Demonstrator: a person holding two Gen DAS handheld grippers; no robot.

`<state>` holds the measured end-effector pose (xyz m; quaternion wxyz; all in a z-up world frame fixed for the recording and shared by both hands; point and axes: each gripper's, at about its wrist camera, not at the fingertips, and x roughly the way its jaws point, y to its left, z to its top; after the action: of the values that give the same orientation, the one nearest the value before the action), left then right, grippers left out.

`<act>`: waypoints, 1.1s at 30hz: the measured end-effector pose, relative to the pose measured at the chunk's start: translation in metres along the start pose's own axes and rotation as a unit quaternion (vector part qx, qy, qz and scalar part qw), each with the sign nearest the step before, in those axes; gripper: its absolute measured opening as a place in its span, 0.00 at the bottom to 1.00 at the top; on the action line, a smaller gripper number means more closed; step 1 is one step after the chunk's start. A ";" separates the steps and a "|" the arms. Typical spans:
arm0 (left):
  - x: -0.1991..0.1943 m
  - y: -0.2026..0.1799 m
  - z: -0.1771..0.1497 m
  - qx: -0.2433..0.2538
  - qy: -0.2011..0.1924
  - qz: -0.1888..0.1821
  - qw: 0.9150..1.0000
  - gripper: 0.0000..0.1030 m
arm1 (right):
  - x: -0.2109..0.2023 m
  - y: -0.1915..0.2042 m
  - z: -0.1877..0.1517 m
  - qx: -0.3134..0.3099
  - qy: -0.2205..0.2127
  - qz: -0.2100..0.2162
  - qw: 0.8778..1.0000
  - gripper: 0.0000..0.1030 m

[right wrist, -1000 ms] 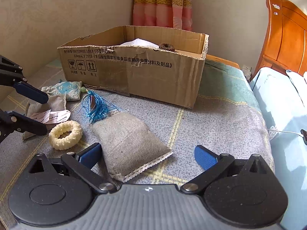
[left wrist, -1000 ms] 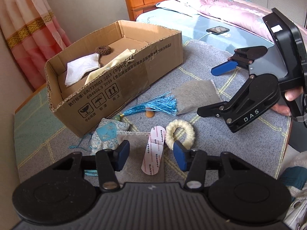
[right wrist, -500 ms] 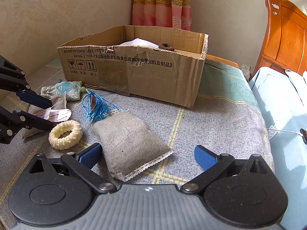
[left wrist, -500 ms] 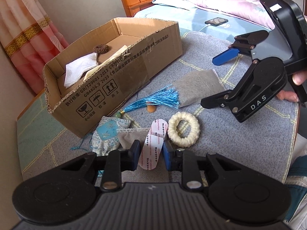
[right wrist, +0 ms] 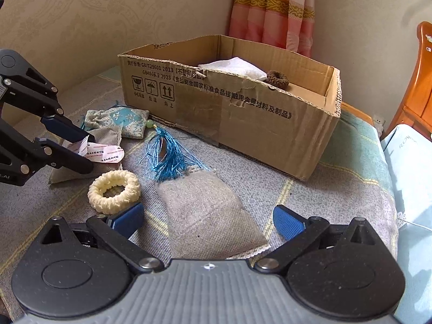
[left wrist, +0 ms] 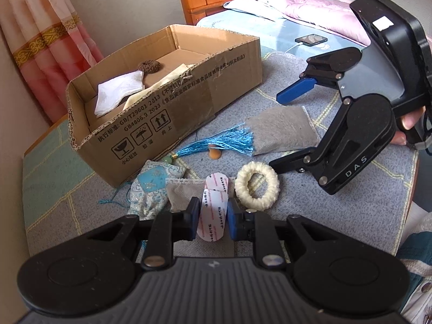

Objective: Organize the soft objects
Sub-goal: 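Lift the tag with the left gripper while the right gripper grasps the grey sachet, then release the tag into the box with the left gripper while the right gripper drops the grey sachet there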

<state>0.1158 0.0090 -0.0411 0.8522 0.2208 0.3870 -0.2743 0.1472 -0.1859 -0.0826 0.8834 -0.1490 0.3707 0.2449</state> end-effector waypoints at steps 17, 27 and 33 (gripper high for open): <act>-0.019 0.000 0.006 -0.018 -0.023 -0.011 1.000 0.19 | -0.030 0.001 0.010 -0.001 0.009 0.019 1.000 0.42; -0.039 -0.002 0.015 -0.034 -0.053 -0.006 0.998 0.19 | -0.076 0.000 0.017 -0.009 -0.024 0.002 1.000 0.42; -0.047 0.003 0.020 -0.044 -0.069 0.002 0.997 0.19 | -0.097 -0.012 0.052 -0.025 -0.072 -0.015 0.997 0.42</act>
<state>0.1027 0.0135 0.0083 0.8864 0.1643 0.3384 -0.2697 0.1252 -0.2039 0.0239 0.9072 -0.1588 0.2976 0.2513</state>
